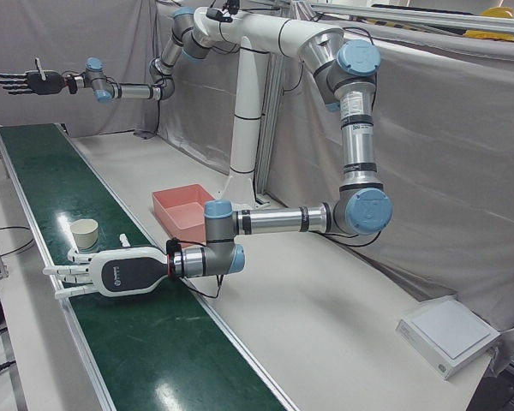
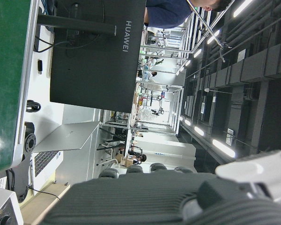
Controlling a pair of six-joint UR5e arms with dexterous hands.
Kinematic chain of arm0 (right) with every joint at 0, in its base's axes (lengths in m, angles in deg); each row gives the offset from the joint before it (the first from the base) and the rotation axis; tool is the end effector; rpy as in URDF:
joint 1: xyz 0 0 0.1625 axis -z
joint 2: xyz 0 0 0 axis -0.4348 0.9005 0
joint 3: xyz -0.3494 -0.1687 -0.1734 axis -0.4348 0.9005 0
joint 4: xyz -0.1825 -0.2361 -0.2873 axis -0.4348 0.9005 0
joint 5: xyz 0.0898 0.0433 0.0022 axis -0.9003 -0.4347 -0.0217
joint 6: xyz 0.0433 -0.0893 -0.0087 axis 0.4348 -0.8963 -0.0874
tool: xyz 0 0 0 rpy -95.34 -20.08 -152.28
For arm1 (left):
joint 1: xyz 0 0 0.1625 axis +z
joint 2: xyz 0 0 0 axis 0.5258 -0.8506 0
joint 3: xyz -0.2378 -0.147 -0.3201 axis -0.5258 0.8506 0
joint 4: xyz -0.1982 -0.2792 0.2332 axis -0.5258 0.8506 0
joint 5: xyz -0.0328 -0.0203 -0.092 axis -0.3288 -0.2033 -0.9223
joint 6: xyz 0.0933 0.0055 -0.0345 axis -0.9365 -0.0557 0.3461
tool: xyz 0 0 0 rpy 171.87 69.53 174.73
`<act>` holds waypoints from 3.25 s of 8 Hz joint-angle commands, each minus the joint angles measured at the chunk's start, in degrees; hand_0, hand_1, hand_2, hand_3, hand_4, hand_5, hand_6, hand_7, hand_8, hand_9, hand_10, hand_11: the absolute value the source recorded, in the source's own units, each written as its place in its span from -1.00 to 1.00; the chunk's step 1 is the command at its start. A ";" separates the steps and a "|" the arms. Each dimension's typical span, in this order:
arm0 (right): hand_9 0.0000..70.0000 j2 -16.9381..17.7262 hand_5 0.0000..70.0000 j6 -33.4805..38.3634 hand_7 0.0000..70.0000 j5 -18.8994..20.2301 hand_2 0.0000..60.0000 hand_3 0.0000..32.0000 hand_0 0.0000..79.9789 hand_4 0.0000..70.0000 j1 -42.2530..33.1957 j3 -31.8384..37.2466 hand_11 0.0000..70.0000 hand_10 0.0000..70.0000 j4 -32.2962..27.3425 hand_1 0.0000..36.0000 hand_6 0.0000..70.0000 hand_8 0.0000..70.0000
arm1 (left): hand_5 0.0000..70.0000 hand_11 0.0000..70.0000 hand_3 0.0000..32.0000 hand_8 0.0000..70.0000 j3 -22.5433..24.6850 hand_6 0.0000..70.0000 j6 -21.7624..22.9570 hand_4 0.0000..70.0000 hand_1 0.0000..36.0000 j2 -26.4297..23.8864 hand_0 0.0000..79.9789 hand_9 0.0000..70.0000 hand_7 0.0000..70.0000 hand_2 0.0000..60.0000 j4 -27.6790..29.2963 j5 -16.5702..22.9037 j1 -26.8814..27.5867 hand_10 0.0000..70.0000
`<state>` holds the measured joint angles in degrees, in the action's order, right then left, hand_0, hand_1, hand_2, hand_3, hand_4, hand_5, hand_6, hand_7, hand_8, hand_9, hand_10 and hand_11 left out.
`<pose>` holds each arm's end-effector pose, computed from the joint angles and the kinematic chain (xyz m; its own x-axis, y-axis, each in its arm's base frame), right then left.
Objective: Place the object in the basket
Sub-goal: 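Close the left hand fingers around the white paper cup on the belt, then lift the cup off the belt and carry it over the pink tray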
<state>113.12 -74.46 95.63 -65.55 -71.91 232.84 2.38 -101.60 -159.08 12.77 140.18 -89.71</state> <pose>0.1436 -0.4887 0.6516 -0.9948 -0.0074 0.1016 -0.1011 -0.0499 -0.9936 0.2077 -0.6271 0.5077 -0.9186 -0.1912 -0.3459 0.2611 0.3635 -0.8943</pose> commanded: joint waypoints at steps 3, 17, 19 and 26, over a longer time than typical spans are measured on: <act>-1.00 0.00 -1.00 -0.02 -1.00 0.00 -1.00 -1.00 -1.00 -1.00 0.00 0.00 -1.00 -1.00 0.00 -1.00 -1.00 -1.00 | 0.07 -0.96 -1.00 -0.63 -0.09 -0.77 -0.03 -0.47 0.30 -0.09 0.57 -0.45 -0.79 -0.99 -0.26 0.03 -0.37 -1.00; -1.00 0.00 -1.00 -0.02 -1.00 0.00 -1.00 -1.00 -1.00 -1.00 0.00 0.00 -1.00 -1.00 0.00 -1.00 -1.00 -1.00 | 0.08 -0.94 -1.00 -0.62 -1.49 -0.77 -1.26 -0.49 0.33 -0.44 0.60 -0.45 -0.79 -1.00 -1.41 0.03 -0.55 -1.00; -1.00 0.00 -1.00 0.07 -1.00 0.00 -1.00 -1.00 -1.00 -1.00 0.00 0.00 -1.00 -1.00 0.00 -1.00 -1.00 -1.00 | 0.11 -0.93 -1.00 -0.62 -1.49 -0.77 -1.35 -0.51 0.39 -0.44 0.62 -0.44 -0.78 -0.97 -1.41 0.03 -0.55 -1.00; -1.00 0.00 -1.00 -0.02 -1.00 0.00 -1.00 -1.00 -1.00 -1.00 0.00 -0.09 -1.00 -1.00 0.00 -1.00 -1.00 -1.00 | 1.00 -0.92 -1.00 -0.64 2.17 -0.79 -0.91 -0.21 0.48 -0.35 0.59 -0.46 -0.75 -0.36 -4.64 0.56 -2.48 -0.99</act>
<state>113.12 -74.48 95.63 -65.55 -71.98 232.84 1.40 -102.62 -159.51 10.64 140.37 -91.30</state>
